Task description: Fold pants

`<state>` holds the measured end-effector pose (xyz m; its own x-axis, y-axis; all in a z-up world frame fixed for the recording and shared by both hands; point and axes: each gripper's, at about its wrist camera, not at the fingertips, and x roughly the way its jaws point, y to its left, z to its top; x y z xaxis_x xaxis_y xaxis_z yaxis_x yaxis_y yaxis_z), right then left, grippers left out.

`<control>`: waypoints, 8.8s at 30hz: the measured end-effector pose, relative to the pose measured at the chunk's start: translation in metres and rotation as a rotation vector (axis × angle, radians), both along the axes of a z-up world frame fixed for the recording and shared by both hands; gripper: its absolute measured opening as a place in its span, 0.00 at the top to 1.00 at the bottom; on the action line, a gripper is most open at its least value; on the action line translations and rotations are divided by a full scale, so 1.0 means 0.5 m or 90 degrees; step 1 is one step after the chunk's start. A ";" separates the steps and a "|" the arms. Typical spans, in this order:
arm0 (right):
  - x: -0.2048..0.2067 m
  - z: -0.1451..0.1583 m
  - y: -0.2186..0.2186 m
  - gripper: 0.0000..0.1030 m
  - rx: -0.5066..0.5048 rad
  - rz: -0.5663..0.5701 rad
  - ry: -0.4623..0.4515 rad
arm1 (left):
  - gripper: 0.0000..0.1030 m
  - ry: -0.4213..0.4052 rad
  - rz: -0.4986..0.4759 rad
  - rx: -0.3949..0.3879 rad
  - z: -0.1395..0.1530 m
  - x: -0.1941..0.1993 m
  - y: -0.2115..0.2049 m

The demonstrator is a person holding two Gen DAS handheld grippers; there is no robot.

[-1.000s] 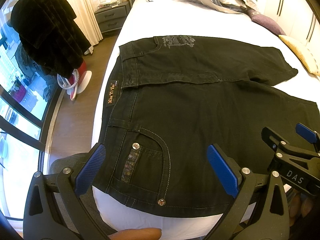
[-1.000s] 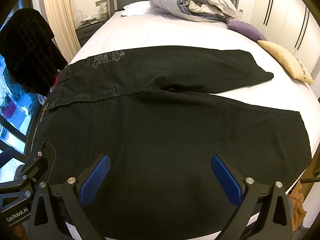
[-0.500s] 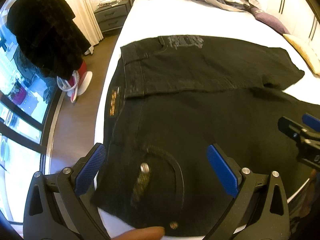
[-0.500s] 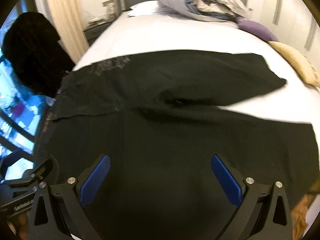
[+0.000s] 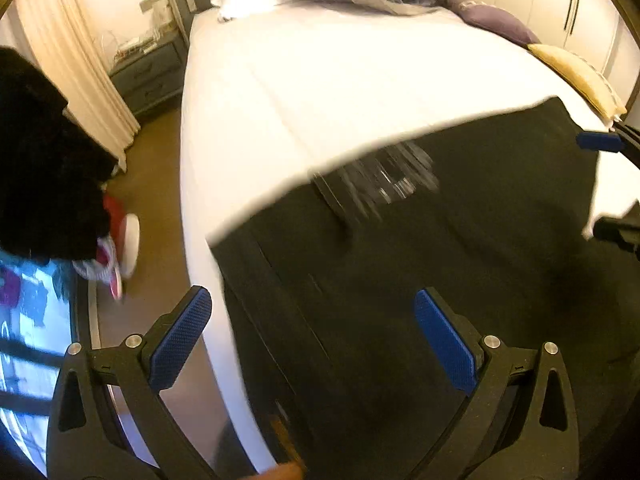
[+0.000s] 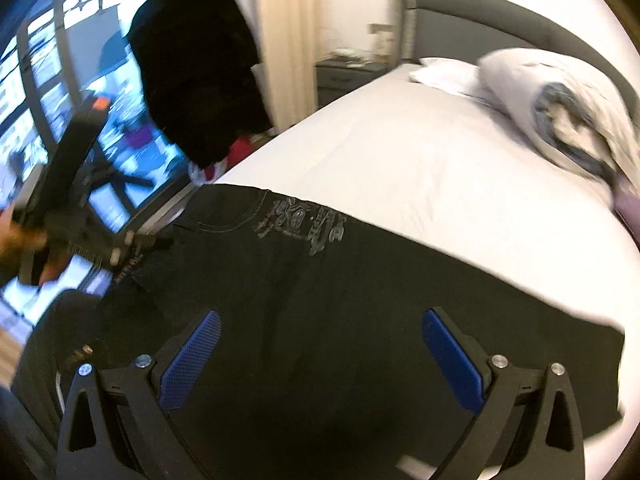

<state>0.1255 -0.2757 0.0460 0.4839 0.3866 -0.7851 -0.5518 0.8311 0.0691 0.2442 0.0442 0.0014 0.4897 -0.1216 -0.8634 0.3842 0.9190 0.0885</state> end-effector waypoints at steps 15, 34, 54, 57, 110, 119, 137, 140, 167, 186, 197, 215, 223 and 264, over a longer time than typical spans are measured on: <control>0.206 -0.080 0.040 0.26 -0.063 0.204 0.069 | 0.03 0.155 -0.249 0.029 -0.114 0.276 -0.033; 0.292 -0.129 0.127 0.47 -0.173 0.298 0.100 | 0.96 0.140 -0.266 -0.028 -0.064 0.226 0.013; 0.312 -0.146 0.137 0.87 -0.216 0.319 0.165 | 0.96 0.034 -0.290 -0.008 -0.022 0.134 0.018; 0.308 -0.126 0.125 0.90 -0.198 0.286 0.163 | 0.96 0.029 -0.283 -0.010 -0.029 0.136 0.010; -0.447 -0.078 0.165 0.93 -0.175 0.037 0.049 | 0.96 0.085 -0.372 -0.003 -0.021 -0.498 0.004; -0.498 -0.102 0.170 0.93 -0.193 0.048 0.045 | 0.96 0.098 -0.369 -0.026 -0.025 -0.529 0.016; -0.463 -0.128 0.149 0.90 -0.150 0.030 0.058 | 0.91 0.100 -0.311 -0.045 -0.040 -0.523 0.035; -0.458 -0.129 0.145 0.90 -0.139 0.023 0.058 | 0.91 0.105 -0.295 -0.049 -0.029 -0.524 0.039; -0.478 -0.099 0.083 0.38 0.027 -0.036 0.088 | 0.87 0.095 -0.243 -0.212 0.076 -0.465 -0.115; -0.167 0.059 -0.233 0.36 0.026 -0.397 0.034 | 0.87 0.130 -0.159 -0.249 0.006 -0.373 -0.210; 0.179 -0.110 -0.296 0.35 -0.074 -0.482 0.149 | 0.87 0.186 -0.156 -0.261 -0.085 -0.355 -0.224; 0.170 -0.120 -0.425 0.93 0.048 -0.588 0.137 | 0.87 0.166 -0.164 -0.247 -0.094 -0.348 -0.235; -0.180 0.057 -0.622 0.94 0.255 -0.725 -0.072 | 0.87 0.169 -0.147 -0.236 -0.089 -0.356 -0.261; -0.687 -0.245 -0.822 0.96 0.653 -1.019 -0.075 | 0.86 0.153 -0.055 -0.186 -0.058 -0.368 -0.370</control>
